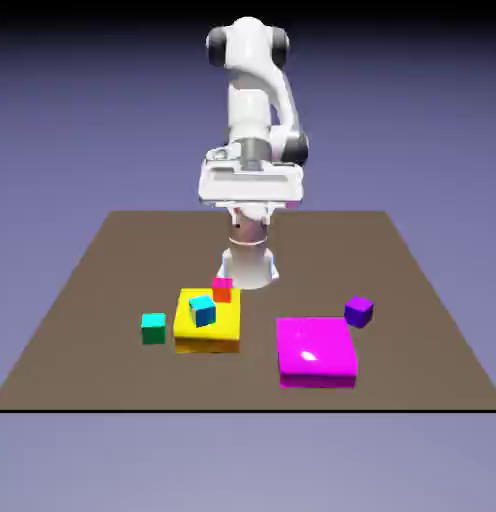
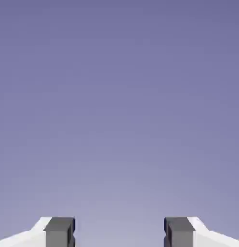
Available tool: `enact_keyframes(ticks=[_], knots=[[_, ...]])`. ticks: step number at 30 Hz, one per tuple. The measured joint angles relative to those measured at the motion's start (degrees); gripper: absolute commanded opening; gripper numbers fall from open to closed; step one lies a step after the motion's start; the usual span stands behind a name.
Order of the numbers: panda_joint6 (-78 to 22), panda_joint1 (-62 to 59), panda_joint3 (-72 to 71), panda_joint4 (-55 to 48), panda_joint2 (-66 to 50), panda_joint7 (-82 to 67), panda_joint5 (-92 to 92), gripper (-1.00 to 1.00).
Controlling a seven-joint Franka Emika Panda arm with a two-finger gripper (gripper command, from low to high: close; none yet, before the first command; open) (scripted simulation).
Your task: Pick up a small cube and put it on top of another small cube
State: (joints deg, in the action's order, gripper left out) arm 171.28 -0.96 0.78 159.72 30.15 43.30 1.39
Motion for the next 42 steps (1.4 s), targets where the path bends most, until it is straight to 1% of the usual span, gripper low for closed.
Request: enact_keyframes(ticks=[23, 25, 28, 29, 31, 34, 42], knots=[[-52.0, -31.5, 14.9, -24.5, -47.8, 16.1, 26.5, 0.00], [-52.4, -31.7, 15.0, -24.7, -48.1, 16.2, 26.6, 0.00], [-44.9, -31.6, 11.9, -22.7, -54.3, 12.4, 32.1, 0.00], [-44.0, -31.6, 11.5, -22.4, -55.0, 11.9, 32.8, -1.00], [-44.0, -31.6, 11.5, -22.4, -55.0, 11.8, 33.0, -1.00], [-51.4, -31.7, 14.6, -24.4, -48.9, 15.6, 27.5, -1.00], [-61.7, -21.8, 12.3, -21.8, -32.2, 26.5, 22.5, -1.00]])
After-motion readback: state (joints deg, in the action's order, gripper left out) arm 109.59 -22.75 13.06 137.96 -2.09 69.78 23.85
